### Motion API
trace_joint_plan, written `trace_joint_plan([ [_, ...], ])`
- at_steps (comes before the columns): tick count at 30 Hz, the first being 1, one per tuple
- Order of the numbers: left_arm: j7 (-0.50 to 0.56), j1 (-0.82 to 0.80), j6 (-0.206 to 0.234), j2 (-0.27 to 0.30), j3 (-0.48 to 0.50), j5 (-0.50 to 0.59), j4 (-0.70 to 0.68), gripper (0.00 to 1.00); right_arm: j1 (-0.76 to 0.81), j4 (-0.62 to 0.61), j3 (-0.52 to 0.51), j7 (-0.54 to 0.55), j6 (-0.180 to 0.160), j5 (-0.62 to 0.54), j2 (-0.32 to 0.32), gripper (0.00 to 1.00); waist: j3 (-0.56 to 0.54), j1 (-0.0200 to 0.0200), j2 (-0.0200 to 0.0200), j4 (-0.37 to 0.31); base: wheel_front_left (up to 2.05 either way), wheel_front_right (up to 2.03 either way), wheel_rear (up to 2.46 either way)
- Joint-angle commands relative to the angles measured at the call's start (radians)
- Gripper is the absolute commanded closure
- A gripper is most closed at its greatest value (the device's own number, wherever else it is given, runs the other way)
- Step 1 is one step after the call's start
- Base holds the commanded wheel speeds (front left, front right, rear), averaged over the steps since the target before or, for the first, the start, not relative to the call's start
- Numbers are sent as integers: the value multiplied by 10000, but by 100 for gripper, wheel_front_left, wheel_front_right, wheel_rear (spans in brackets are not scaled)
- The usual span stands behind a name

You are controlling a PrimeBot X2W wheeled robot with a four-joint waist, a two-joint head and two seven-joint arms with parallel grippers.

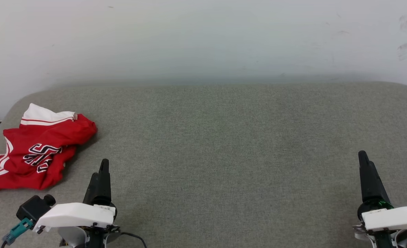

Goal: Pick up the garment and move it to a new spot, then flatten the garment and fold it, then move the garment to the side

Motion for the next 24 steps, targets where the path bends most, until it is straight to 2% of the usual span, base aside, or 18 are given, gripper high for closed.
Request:
trace_joint_plan([
  [1,-119,-35,86,29,-49,478,-225,0,13,-321,90,-126,0,-604,1,0,-5,0,0,-1,0,0,0],
  [10,-428,28,327,32,-342,2226,-400,0,216,-624,354,-434,0,-2603,3,0,-8,0,0,-8,0,0,0],
  [24,-856,134,649,93,-766,4402,-388,0,482,-431,455,-860,0,-4627,6,0,-22,0,0,-11,0,0,0],
])
